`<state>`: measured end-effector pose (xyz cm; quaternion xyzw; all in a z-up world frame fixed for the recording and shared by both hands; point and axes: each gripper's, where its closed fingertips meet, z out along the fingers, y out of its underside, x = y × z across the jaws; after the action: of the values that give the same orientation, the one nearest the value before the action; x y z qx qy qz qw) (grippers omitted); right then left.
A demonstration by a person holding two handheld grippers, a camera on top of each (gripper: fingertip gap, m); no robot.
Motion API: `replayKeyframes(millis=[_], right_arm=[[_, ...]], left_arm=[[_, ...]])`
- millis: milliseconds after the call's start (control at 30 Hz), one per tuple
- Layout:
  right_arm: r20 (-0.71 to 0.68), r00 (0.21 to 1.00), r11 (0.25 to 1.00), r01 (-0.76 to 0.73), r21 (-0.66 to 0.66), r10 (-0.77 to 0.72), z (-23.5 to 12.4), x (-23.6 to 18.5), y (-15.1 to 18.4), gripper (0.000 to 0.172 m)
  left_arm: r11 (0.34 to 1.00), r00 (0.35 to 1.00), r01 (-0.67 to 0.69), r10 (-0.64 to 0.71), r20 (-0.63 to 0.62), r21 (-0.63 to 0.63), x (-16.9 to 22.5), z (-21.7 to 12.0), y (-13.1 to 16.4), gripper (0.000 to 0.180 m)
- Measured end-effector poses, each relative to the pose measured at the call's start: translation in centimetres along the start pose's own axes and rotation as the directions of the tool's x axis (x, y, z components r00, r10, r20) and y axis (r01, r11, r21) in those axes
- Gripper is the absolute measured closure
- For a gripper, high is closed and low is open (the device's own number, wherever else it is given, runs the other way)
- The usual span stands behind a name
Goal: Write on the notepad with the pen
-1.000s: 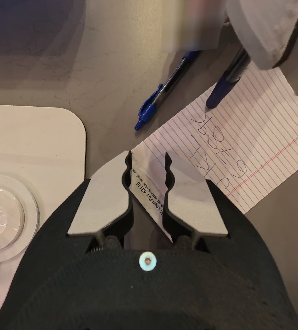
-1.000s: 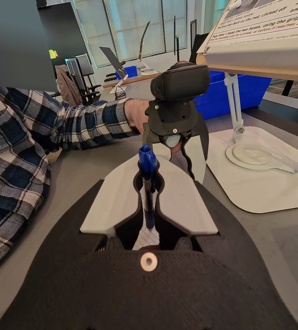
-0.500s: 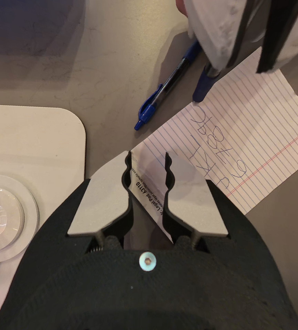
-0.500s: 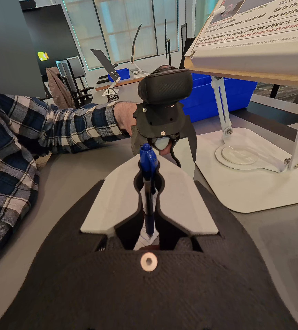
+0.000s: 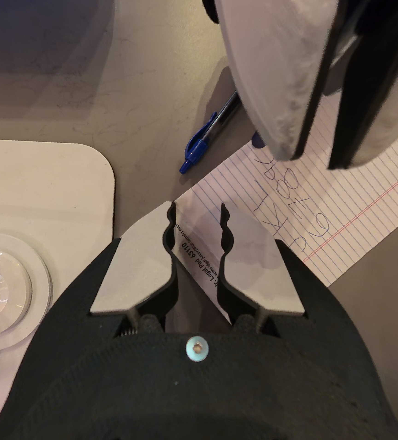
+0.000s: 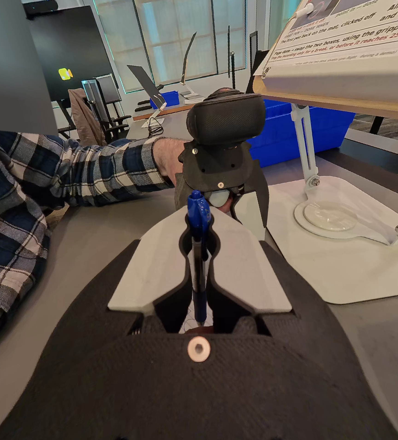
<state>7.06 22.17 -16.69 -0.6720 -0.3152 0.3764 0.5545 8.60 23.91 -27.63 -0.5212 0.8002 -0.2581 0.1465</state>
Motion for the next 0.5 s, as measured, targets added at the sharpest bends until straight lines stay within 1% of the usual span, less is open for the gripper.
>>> replayKeyframes(millis=[500], right_arm=[[0.023, 1.0, 1.0, 0.005, 0.001, -0.005, 0.88, -0.33, -0.06, 0.164]], left_arm=[[1.0, 1.0, 0.001, -0.001, -0.001, 0.002, -0.02, -0.01, 0.0, 0.145]])
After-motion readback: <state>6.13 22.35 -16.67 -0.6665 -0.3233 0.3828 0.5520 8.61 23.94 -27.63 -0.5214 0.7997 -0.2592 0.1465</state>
